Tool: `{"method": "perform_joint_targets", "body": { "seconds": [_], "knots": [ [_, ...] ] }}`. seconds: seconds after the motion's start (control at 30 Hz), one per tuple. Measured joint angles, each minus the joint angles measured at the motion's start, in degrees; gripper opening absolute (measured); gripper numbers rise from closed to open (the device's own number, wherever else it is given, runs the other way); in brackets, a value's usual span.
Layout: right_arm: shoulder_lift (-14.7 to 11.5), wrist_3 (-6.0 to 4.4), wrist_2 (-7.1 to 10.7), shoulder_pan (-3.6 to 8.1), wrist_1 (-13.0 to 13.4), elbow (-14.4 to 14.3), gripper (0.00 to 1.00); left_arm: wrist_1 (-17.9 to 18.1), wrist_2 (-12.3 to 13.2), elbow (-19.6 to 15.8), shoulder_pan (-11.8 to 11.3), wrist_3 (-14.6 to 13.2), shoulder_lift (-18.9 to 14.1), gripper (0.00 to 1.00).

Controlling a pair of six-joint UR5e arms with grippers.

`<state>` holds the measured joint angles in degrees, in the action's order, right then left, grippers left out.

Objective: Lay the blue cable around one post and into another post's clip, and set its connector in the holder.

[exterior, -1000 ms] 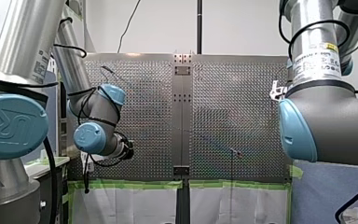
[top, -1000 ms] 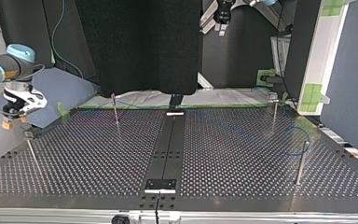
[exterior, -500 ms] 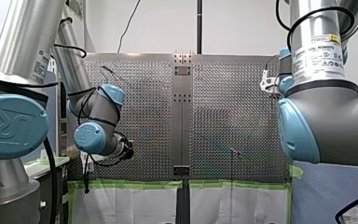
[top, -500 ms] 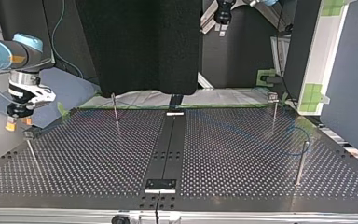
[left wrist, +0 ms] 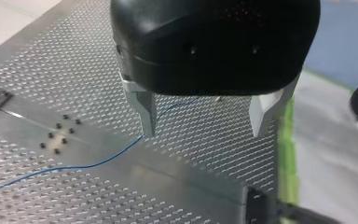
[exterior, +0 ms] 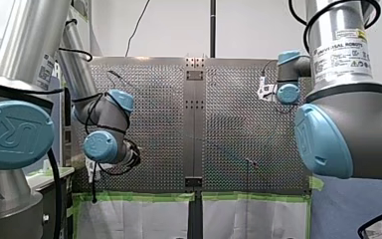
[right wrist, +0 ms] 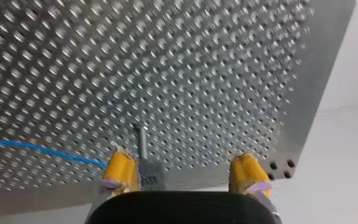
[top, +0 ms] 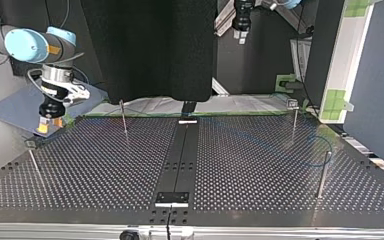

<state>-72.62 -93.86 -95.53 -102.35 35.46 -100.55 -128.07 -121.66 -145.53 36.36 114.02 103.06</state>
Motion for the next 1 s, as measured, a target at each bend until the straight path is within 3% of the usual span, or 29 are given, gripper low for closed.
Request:
{"method": "perform_joint_targets", "body": {
  "seconds": [0.23, 0.33, 0.6, 0.73, 1.0],
  "knots": [
    [2.81, 1.95, -3.12, -4.15, -0.1, -0.04, 0.99, 1.9, -3.41, 2.28, -0.77, -4.04, -0.02, 1.0],
    [3.41, 2.3, -4.01, -5.78, -0.11, -0.04, 0.99, 2.9, -3.92, 3.41, -1.39, -5.72, -0.02, 1.0],
    [4.03, 3.29, -5.94, -9.9, 0.14, -0.05, 0.99, 6.17, -3.47, 7.51, -2.42, -9.35, -0.04, 1.0],
    [4.38, 3.87, -8.01, -12.07, 0.15, -0.05, 0.99, 6.66, -3.48, 8.58, -2.96, -10.6, -0.04, 1.0],
    [7.01, 4.0, -11.71, -16.66, 0.25, -0.05, 0.99, 6.42, -3.31, 8.78, -3.54, -11.23, -0.04, 1.0]
  ]
}}
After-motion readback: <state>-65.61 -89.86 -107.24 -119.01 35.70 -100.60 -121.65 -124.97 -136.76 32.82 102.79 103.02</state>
